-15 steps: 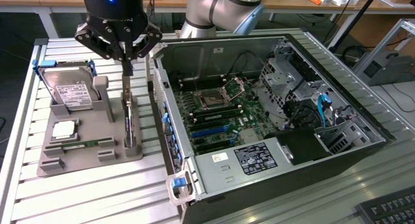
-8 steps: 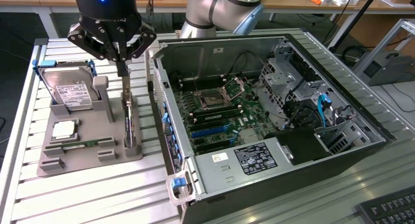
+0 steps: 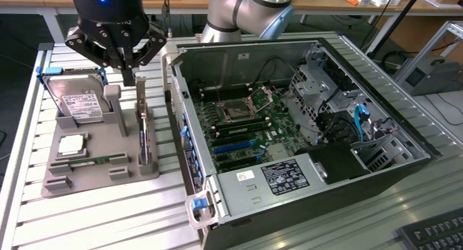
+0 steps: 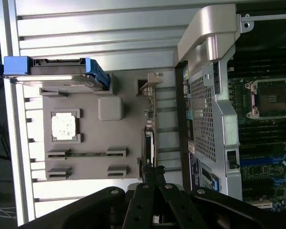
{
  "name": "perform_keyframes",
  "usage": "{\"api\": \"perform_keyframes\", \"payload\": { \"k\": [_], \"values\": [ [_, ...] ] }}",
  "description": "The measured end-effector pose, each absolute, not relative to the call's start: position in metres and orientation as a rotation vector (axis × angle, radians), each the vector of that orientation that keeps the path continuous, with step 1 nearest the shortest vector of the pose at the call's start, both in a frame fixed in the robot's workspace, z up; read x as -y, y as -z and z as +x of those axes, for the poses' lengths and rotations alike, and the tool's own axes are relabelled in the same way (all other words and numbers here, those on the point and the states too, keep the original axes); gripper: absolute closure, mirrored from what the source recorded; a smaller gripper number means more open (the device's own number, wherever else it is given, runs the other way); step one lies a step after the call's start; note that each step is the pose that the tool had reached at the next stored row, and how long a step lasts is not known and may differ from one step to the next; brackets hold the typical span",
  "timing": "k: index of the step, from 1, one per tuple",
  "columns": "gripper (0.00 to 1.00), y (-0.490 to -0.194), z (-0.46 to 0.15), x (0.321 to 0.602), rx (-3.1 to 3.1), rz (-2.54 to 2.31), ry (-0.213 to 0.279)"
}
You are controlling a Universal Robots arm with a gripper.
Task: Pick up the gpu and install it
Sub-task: 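Reach for the gpu, then pick up the gpu and move the gpu toward the slot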
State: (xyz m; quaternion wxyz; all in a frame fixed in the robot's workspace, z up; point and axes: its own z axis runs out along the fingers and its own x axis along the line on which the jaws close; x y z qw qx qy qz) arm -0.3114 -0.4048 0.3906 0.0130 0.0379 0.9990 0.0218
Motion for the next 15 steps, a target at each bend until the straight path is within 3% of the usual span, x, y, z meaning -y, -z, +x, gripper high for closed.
{"api": "perform_keyframes", "payload": {
  "k": [15],
  "values": [
    [0.89, -0.3906, -0.3125, 0.4048, -3.112, 0.118, -0.068]
  ]
}}
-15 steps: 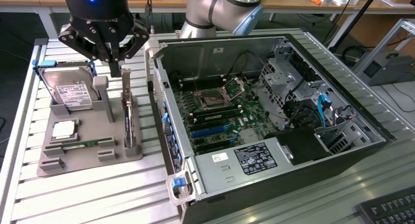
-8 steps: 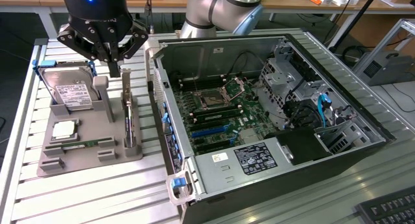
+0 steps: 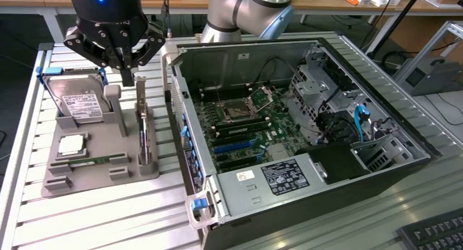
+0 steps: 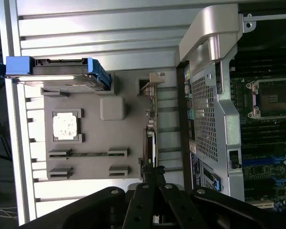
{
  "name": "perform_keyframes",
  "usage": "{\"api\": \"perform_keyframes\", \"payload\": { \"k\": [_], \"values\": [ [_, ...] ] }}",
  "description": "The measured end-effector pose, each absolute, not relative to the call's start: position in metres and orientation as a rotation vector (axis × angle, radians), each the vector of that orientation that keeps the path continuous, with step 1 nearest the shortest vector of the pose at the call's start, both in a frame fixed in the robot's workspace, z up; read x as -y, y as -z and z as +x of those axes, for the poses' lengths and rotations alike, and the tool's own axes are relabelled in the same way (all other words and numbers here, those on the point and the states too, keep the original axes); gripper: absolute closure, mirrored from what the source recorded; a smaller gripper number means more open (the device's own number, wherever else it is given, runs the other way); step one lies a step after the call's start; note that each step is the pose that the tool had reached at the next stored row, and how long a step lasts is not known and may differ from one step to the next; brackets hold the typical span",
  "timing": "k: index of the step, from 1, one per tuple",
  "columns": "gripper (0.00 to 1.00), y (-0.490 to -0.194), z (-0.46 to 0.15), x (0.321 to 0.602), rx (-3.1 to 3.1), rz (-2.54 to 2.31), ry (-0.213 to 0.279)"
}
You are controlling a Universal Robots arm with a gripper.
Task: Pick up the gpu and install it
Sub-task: 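Pick up the gpu and move the gpu toward the slot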
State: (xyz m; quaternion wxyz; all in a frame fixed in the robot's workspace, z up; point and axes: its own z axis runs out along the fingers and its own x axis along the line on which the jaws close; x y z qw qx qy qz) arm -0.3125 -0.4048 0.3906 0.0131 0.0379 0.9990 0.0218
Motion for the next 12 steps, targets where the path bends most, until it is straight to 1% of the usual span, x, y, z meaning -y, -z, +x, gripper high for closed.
{"api": "perform_keyframes", "payload": {
  "k": [2, 5, 6, 9, 12],
  "values": [
    [0.89, -0.3906, -0.3125, 0.4048, -3.113, 0.118, -0.068],
    [0.7, -0.3906, -0.3125, 0.4048, -3.112, 0.118, -0.068],
    [0.7, -0.3906, -0.3125, 0.4048, -3.112, 0.118, -0.068],
    [0.52, -0.3906, -0.3125, 0.4048, -3.112, 0.118, -0.068],
    [0.52, -0.3905, -0.3125, 0.4048, -3.113, 0.118, -0.068]
  ]
}}
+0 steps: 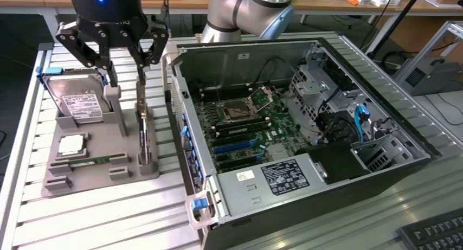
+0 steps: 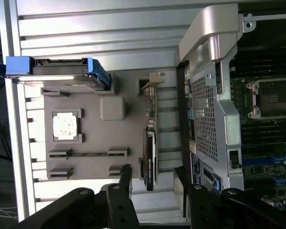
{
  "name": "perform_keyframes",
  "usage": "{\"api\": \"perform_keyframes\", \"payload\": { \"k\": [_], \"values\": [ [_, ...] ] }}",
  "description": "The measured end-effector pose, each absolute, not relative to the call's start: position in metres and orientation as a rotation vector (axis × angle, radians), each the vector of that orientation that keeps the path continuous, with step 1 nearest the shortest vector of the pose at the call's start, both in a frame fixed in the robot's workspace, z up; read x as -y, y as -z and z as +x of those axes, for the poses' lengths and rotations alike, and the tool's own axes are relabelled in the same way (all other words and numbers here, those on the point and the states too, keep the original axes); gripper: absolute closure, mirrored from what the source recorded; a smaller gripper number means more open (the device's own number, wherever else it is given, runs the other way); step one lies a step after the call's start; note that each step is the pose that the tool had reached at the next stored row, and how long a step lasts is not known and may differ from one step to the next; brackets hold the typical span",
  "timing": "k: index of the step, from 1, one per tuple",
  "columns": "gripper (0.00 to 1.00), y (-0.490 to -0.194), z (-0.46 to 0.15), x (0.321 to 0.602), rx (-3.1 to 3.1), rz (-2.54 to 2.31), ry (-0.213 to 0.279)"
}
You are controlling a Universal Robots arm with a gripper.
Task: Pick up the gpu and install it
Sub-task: 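Pick up the gpu and move the gpu toward the slot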
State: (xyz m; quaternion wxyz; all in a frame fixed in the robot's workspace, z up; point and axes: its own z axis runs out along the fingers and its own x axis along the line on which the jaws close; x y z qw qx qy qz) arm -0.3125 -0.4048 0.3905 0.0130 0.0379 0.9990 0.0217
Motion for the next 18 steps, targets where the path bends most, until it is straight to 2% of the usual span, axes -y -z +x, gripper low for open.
{"api": "perform_keyframes", "payload": {
  "k": [18],
  "values": [
    [0.52, -0.386, -0.3125, 0.4048, -3.112, 0.118, -0.068]
  ]
}}
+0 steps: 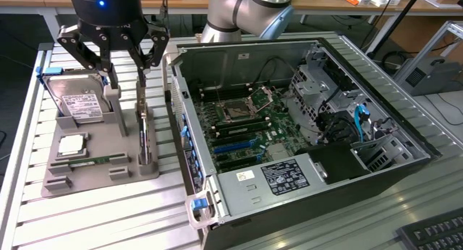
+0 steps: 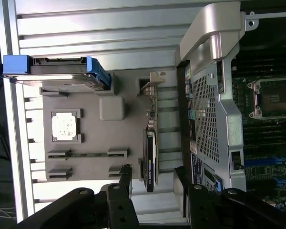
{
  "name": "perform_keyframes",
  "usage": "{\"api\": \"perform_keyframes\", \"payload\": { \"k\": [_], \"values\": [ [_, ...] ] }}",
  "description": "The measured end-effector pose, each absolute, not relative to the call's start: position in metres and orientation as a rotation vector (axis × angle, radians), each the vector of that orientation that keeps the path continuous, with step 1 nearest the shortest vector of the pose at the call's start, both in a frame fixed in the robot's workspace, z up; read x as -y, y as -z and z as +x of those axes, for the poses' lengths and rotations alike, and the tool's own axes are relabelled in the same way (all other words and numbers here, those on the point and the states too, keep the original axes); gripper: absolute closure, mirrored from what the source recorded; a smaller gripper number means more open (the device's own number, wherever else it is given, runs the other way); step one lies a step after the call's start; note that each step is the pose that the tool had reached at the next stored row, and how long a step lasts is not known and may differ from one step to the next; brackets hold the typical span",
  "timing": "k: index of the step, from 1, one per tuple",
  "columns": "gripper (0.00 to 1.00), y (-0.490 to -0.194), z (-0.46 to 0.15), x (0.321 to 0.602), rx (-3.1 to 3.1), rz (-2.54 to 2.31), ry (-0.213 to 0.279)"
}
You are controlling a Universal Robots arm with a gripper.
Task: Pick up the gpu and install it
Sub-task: 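Pick up the gpu and move the gpu toward the slot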
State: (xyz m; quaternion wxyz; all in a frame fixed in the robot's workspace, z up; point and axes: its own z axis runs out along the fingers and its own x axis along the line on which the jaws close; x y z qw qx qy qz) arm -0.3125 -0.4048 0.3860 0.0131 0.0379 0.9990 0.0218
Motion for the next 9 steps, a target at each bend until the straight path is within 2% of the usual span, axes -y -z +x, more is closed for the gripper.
{"api": "perform_keyframes", "payload": {
  "k": [9],
  "values": [
    [0.52, -0.3845, -0.3126, 0.4049, -3.113, 0.118, -0.068]
  ]
}}
